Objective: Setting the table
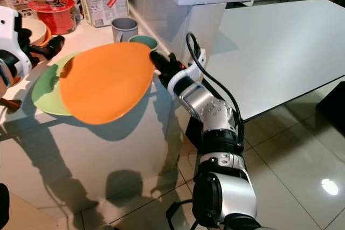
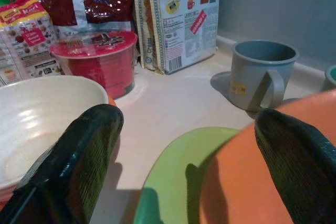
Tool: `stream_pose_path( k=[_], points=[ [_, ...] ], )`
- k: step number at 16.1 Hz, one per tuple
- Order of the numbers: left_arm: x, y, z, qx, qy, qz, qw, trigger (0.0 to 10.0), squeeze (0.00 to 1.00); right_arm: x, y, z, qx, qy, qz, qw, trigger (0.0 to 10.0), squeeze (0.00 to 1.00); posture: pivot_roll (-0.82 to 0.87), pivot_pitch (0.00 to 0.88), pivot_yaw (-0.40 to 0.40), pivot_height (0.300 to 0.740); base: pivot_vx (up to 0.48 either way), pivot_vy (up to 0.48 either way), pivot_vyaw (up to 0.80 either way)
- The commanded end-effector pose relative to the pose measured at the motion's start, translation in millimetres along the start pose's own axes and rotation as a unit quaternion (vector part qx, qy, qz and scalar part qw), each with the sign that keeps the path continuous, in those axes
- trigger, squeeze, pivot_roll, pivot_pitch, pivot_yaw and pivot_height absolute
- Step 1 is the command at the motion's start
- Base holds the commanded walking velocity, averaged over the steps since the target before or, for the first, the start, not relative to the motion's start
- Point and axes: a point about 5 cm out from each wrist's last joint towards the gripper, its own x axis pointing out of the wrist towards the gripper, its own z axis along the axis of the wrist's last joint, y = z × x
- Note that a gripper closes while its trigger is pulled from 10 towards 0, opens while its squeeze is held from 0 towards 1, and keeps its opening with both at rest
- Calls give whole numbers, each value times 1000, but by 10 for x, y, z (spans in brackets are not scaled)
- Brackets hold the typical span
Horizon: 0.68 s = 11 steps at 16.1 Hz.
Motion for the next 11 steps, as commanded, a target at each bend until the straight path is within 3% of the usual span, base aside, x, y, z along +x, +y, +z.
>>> stream_pose_path(
  k=[1,3,6,7,8,11],
  points=[
    [-2,-35,-8,1,4,-6,1000,10000,0,49,64,38,5,-17,3,1000,0,0,-17,0,-86,740,0,0,0],
    [1,-30,-5,-1,9,-6,1000,10000,0,68,67,29,5,-19,0,1000,0,0,-15,0,-82,740,0,0,0],
    [-86,3,-221,-56,77,-8,995,10000,0,97,90,-8,4,-13,7,1000,0,0,-13,0,-82,740,0,0,0],
    [-130,29,-313,-88,92,-11,992,10000,341,107,95,-16,4,-12,8,1000,0,0,-12,0,-83,740,0,0,0],
    [-155,41,-370,-113,103,-11,988,10000,1000,111,96,-19,3,-11,8,1000,0,0,-12,0,-82,740,0,0,0],
    [-231,41,-552,-178,145,-1,973,10000,1000,120,110,-26,1,-10,10,1000,0,0,-11,0,-81,740,0,0,0]
  ],
)
